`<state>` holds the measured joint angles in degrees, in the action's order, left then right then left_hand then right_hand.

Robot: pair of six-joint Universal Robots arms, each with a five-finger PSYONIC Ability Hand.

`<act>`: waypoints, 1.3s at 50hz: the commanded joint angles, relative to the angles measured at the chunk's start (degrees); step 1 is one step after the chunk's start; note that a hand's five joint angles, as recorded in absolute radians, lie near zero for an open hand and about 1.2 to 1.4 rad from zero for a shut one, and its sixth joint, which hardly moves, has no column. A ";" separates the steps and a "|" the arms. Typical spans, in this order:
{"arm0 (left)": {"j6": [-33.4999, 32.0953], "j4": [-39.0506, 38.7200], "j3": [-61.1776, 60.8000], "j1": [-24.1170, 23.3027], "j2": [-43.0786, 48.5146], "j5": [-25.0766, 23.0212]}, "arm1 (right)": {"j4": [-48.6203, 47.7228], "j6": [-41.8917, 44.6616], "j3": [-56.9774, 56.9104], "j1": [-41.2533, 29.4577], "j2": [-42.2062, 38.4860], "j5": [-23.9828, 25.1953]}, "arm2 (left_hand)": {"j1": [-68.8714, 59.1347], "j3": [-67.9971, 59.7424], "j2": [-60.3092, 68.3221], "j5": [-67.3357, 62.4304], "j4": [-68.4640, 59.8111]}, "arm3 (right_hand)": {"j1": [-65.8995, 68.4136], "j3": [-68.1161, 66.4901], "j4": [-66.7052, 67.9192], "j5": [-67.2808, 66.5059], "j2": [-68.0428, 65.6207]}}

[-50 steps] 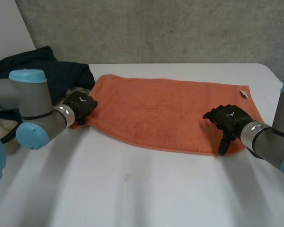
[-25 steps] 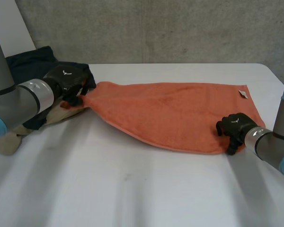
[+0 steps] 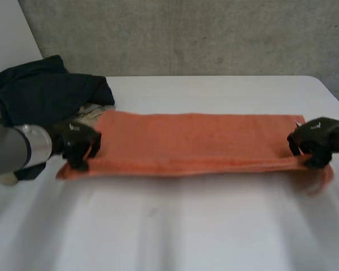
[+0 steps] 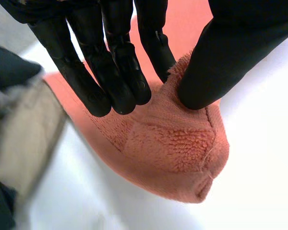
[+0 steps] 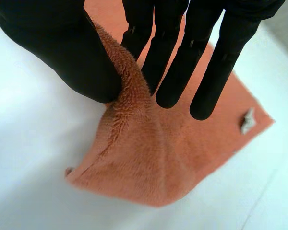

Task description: Fold the laundry.

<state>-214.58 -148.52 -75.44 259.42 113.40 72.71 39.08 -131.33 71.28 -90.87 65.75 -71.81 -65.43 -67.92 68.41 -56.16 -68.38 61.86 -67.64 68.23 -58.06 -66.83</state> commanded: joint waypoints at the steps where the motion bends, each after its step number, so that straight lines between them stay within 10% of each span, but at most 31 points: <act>1: -5.51 -3.44 -0.68 0.13 7.70 0.32 | 10.06 10.48 -6.32 -2.30 -7.82 -2.90 | -14.57 -12.08 11.59 -13.84 -11.62 | 18.14 -12.36 11.77 -11.94 -13.17; 12: 10.74 -7.39 31.47 -4.97 13.44 3.49 | -20.50 -0.23 -23.01 -5.55 -9.85 -4.13 | -14.57 -12.08 11.59 -13.84 -11.62 | 18.14 -12.36 11.77 -11.94 -13.17; 21: 25.61 -29.27 48.72 -6.03 7.46 15.96 | -57.17 -23.53 -28.30 -3.53 -5.37 -4.48 | -14.57 -12.08 11.59 -13.84 -11.62 | 18.14 -12.36 11.77 -11.94 -13.17; 43: 21.84 -27.79 15.61 -5.06 10.70 12.55 | -30.73 -23.02 -16.01 -1.86 -13.18 8.79 | -14.57 -12.08 11.59 -13.84 -11.62 | 18.14 -12.36 11.77 -11.94 -13.17; 57: 16.47 -29.37 7.41 -4.18 13.08 10.61 | -30.29 -21.42 -7.30 0.51 -19.79 0.97 | -14.57 -12.08 11.59 -13.84 -11.62 | 18.14 -12.36 11.77 -11.94 -13.17; 65: 16.65 -29.46 6.36 -4.36 11.50 10.00 | -30.81 -29.51 -4.31 1.74 -18.03 -3.95 | -14.57 -12.08 11.59 -13.84 -11.62 | -17.20 22.99 -23.58 23.40 22.18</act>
<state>-198.12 -177.91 -68.51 255.18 126.05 83.05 8.69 -154.89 65.04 -90.01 46.24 -72.31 -65.43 -68.08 68.62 -56.16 -68.42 53.28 -52.64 53.73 -43.68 -52.41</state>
